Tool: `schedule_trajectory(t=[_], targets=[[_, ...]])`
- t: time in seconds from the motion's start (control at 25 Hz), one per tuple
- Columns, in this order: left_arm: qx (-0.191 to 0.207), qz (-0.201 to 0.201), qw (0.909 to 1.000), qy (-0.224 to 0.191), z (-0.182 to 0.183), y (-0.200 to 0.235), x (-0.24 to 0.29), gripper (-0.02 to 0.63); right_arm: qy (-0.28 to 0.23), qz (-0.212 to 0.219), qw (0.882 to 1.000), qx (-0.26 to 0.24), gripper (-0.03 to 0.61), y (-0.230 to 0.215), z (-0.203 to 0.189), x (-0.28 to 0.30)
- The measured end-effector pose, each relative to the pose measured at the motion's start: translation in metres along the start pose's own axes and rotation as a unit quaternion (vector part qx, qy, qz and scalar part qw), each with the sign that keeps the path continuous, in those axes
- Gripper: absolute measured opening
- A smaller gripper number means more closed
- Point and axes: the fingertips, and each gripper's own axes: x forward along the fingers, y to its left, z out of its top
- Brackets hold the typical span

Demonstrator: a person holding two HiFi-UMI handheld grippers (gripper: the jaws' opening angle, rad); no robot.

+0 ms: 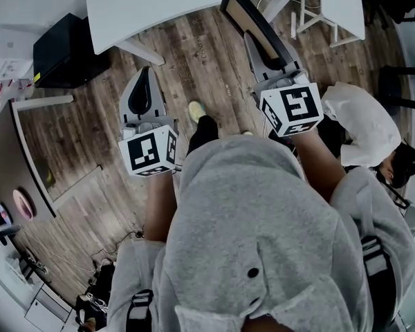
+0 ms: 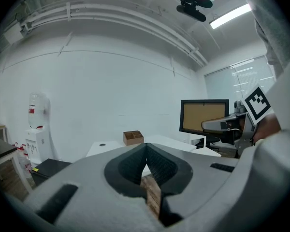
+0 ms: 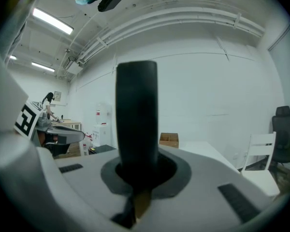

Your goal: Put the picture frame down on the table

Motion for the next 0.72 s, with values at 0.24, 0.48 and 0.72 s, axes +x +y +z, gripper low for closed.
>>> schedule_trajectory(t=[0.24, 0.48, 0.72], targets=[[0.001, -0.006, 1.0000, 0.000, 0.002, 0.026, 0.012, 0.020, 0.001, -0.004, 1.000, -0.001, 0.031, 0.009, 0.007, 0.028], [0.000, -0.013, 0.9999, 0.000, -0.001, 0.049, 0.021, 0.020, -0.002, -0.010, 1.000, -0.011, 0.031, 0.019, 0.013, 0.053], [-0.005, -0.017, 0.9998, -0.006, 0.002, 0.078, 0.030, 0.020, -0.002, -0.012, 1.000, -0.020, 0.031, 0.033, 0.022, 0.082]])
